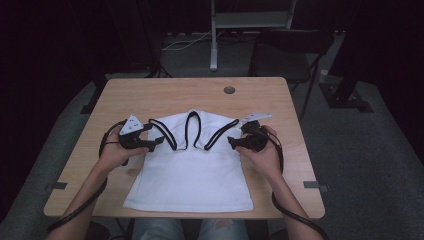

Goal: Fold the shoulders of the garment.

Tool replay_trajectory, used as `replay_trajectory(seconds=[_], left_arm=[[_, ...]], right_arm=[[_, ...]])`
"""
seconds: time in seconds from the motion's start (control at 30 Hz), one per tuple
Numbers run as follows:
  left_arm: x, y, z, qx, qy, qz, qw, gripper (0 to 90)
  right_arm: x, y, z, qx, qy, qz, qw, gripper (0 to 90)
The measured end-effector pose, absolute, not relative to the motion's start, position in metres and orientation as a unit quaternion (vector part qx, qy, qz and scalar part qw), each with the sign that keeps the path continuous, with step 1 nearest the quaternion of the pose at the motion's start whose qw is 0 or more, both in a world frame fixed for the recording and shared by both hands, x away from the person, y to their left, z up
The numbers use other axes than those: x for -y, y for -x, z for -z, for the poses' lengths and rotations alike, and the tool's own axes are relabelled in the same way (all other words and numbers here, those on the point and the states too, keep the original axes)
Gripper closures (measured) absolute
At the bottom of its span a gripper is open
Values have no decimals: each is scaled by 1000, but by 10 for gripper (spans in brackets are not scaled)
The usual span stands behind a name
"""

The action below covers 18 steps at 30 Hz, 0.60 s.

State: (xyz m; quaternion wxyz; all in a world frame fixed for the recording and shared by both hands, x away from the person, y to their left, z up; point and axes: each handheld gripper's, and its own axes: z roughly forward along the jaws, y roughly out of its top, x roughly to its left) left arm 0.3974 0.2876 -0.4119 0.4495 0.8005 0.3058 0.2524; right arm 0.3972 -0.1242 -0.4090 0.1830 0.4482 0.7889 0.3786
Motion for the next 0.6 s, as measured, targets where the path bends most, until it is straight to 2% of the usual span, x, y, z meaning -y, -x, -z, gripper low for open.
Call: replay_trajectory(seconds=[0.3, 0.6], left_arm=[[-307, -390, 410, -325, -787, -263, 454, 289], [-316, -388, 410, -333, -782, -267, 454, 288]], right_arm=[[156, -387, 411, -770, -474, -382, 192, 201], [169, -381, 414, -763, -483, -384, 194, 200]])
